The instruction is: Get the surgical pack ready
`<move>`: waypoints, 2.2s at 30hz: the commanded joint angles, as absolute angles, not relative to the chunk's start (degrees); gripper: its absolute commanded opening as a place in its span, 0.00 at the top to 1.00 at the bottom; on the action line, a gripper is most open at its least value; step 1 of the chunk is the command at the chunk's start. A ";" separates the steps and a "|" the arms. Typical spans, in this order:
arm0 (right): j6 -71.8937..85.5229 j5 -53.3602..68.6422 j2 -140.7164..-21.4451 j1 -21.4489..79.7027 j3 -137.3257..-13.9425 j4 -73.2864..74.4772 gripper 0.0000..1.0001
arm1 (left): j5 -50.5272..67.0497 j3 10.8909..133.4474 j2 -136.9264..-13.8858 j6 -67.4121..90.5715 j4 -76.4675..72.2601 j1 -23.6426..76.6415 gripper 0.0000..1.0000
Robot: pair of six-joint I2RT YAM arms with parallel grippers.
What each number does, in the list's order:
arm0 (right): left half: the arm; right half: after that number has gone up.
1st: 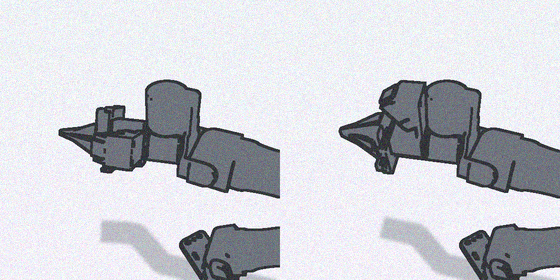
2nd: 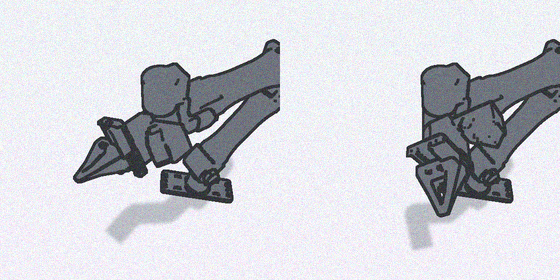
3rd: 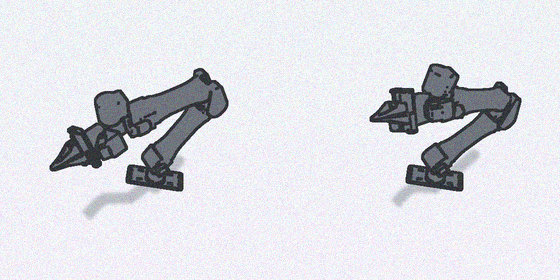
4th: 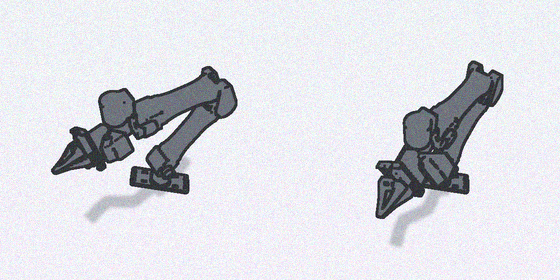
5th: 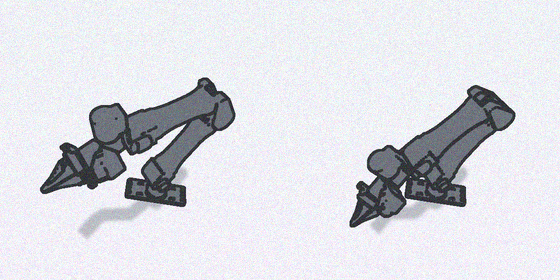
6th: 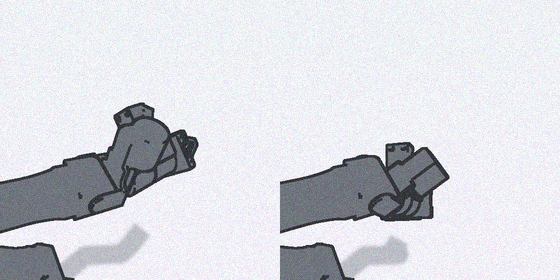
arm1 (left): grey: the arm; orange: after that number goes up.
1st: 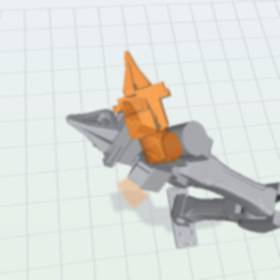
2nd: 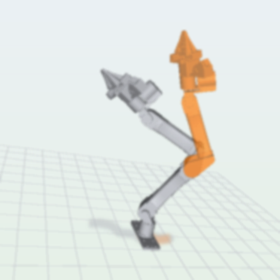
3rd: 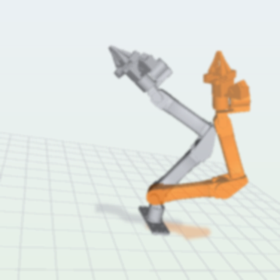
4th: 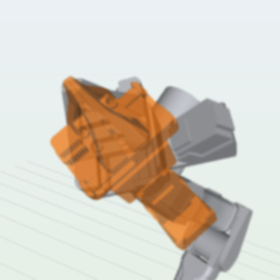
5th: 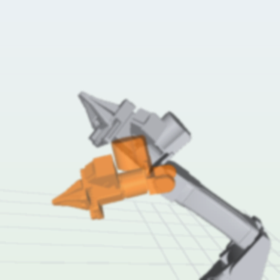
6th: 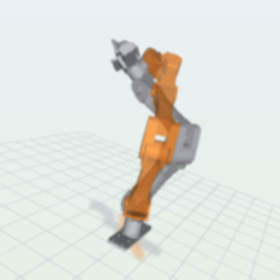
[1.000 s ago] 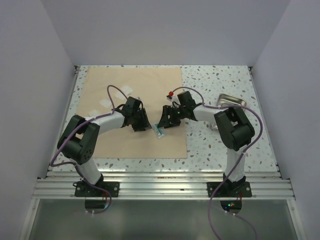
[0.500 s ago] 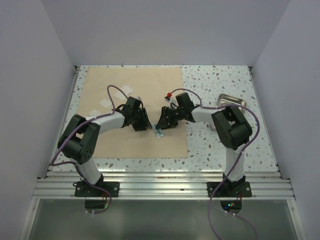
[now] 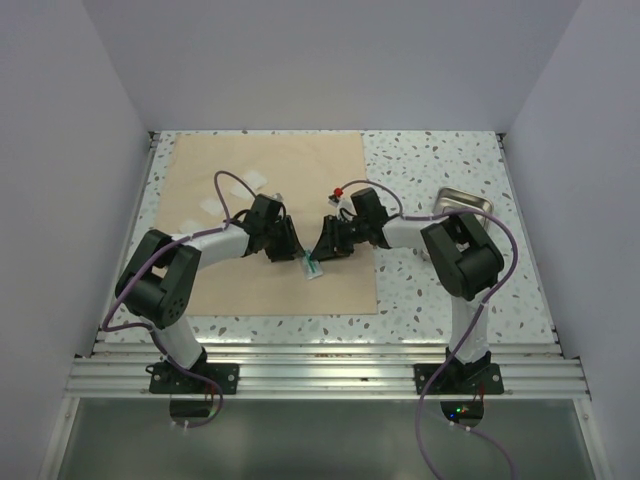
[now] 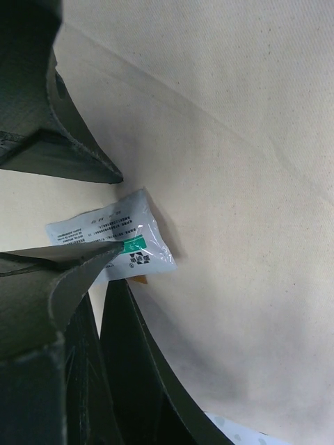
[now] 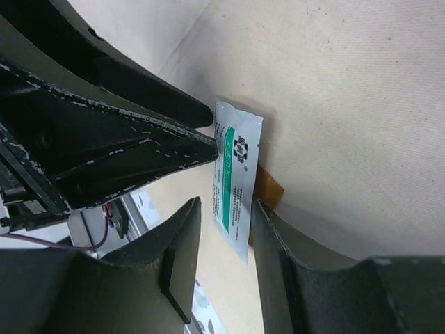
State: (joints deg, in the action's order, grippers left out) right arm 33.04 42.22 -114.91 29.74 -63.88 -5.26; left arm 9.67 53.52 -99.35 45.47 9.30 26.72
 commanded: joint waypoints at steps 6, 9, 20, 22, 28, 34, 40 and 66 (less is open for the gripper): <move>34.01 43.94 -113.20 30.67 -61.88 -7.82 0.62 | 8.70 51.33 -101.95 45.17 10.28 27.16 0.57; 34.89 44.47 -113.90 30.85 -61.79 -9.49 0.62 | 8.88 51.33 -102.13 45.17 10.11 27.25 0.57; 39.20 41.40 -114.70 31.38 -60.74 -13.71 0.62 | 9.40 50.80 -101.95 45.26 9.58 27.25 0.59; 40.77 41.83 -115.13 31.29 -60.47 -15.81 0.62 | 9.58 50.80 -101.95 45.26 9.41 27.25 0.59; 45.26 43.07 -116.63 31.64 -59.68 -21.17 0.63 | 10.02 50.36 -101.51 45.44 8.96 27.25 0.59; 46.05 42.27 -117.51 32.08 -59.24 -22.41 0.67 | 10.28 50.10 -100.90 45.53 8.79 27.16 0.59; 45.44 41.75 -117.51 32.25 -58.36 -21.54 0.87 | 9.49 49.49 -98.35 45.79 8.70 26.90 0.57; 22.24 -15.53 -95.36 19.44 -83.58 46.38 1.00 | 9.21 42.02 -69.17 38.76 11.52 18.81 0.30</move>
State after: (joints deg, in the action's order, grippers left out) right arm 26.61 1.83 -96.47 23.70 -81.03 30.59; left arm 6.26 43.97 -70.70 40.80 12.91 18.81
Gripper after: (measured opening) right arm 0.008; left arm 0.702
